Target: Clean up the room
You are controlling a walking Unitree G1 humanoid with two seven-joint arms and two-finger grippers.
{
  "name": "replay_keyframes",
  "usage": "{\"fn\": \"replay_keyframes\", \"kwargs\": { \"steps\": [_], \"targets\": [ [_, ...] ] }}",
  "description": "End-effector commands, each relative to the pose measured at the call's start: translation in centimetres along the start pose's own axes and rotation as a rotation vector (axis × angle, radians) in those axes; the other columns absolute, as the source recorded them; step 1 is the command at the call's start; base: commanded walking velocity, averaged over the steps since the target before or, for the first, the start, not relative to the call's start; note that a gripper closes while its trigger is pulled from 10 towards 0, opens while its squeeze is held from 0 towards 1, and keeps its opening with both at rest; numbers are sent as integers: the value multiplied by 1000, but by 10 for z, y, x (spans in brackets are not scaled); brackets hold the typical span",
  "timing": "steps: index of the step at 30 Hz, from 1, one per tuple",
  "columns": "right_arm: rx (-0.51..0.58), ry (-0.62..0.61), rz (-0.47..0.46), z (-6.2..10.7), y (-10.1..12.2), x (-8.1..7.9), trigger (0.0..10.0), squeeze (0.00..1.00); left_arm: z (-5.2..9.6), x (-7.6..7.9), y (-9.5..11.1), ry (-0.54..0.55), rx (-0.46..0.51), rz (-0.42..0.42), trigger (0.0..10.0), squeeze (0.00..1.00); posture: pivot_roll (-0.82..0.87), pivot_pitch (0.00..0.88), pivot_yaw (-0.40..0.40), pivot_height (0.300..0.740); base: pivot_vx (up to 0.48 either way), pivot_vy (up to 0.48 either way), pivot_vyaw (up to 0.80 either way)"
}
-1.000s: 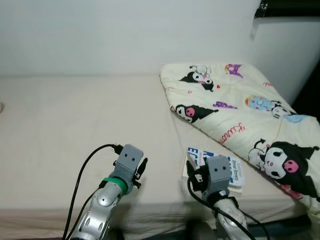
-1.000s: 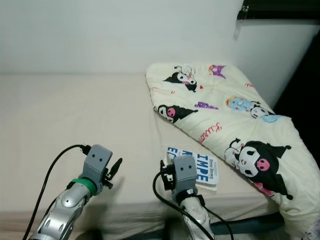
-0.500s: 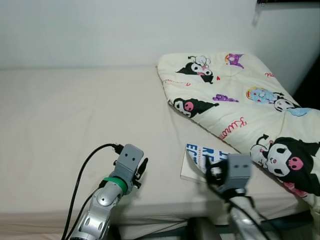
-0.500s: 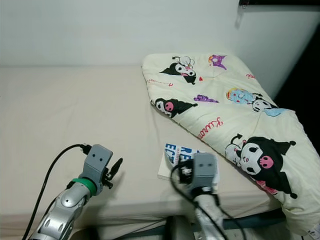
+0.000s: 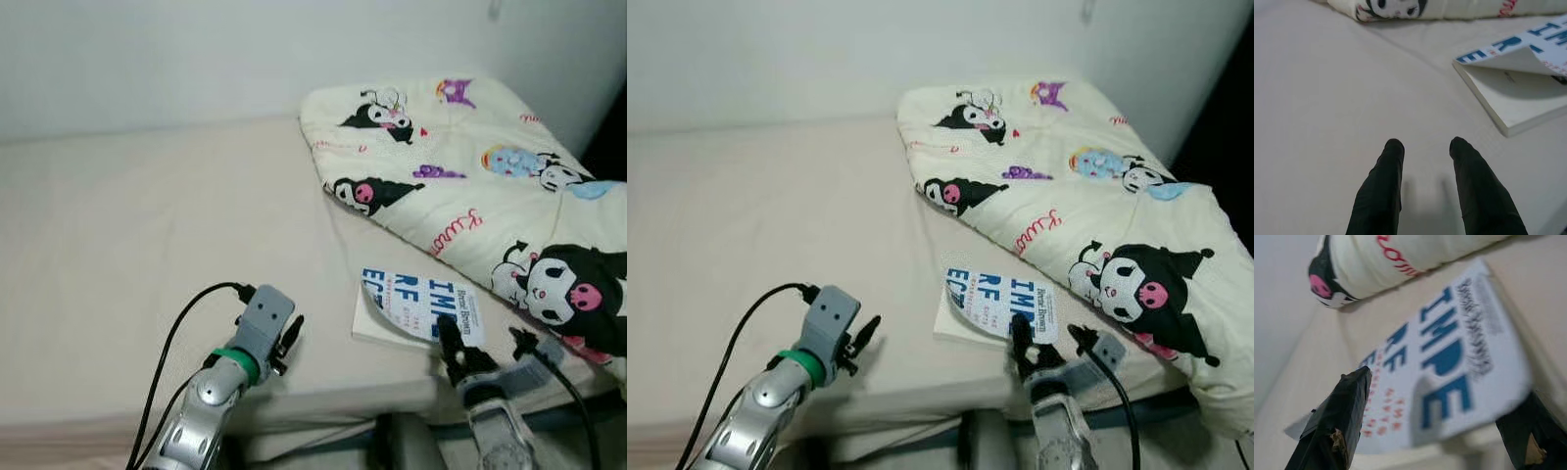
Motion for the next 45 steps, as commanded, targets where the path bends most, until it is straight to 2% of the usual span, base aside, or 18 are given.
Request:
{"fn": "replay_keyframes", "kwargs": {
  "steps": [1,4,6,10,14,18,22,27,31,34,37,40,45],
  "targets": [
    [-48,-97,-38,17,-20,23,10000,0,5,-3,-11,-2,-47,-9,10000,0,-91,174,139,590,0,0,0],
    [-55,-124,-31,21,-23,28,10000,0,6,-3,-12,-4,-49,-11,10000,0,-93,179,141,590,0,0,0],
    [-42,-149,-11,29,-24,34,10000,0,7,-1,-12,-15,-48,-17,10000,0,-94,180,139,590,0,0,0],
    [-1,-186,59,41,-19,43,10000,0,7,-1,-11,-19,-49,-16,10000,0,-103,181,147,590,0,0,0],
    [35,-194,35,50,-8,55,10000,0,6,2,-10,-34,-47,-16,10000,0,-113,176,156,590,0,0,0],
    [16,-169,22,47,-8,55,10000,0,5,2,-8,-38,-42,-16,10000,0,-104,175,161,590,0,0,0],
    [9,-73,31,34,-6,37,10000,0,4,-1,-6,-36,-39,-21,10000,0,-96,174,166,590,0,0,0],
    [-13,22,46,31,-7,22,10000,0,6,-2,-7,-36,-43,-25,10000,0,-91,176,171,590,0,0,0],
    [-70,106,56,36,-17,10,10000,0,6,-1,-6,-40,-42,-27,10000,0,-91,177,171,590,0,0,0],
    [-139,174,105,46,-32,0,10000,0,6,-1,-6,-43,-41,-27,10000,0,-95,179,173,590,0,0,0],
    [-161,190,121,52,-39,-2,10000,0,6,-1,-6,-45,-40,-28,10000,0,-97,180,173,590,0,0,0],
    [-162,171,118,57,-41,3,10000,0,6,0,-5,-48,-40,-28,10000,0,-99,181,179,590,0,0,0],
    [-144,135,79,55,-39,10,10000,0,5,0,-4,-54,-37,-29,10000,0,-98,182,189,590,0,0,0]
  ]
}}
Point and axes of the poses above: a point about 5 cm out from each wrist's last joint towards the gripper, its own z axis pointing back from the gripper into the wrist, its own y axis along the axis of the wrist's last joint, x = y × z, the point moved 3 cm from there along -z, pointing out of the wrist towards the gripper, and after that the axes turned 11 degrees about -z, right-handed, at the moved point
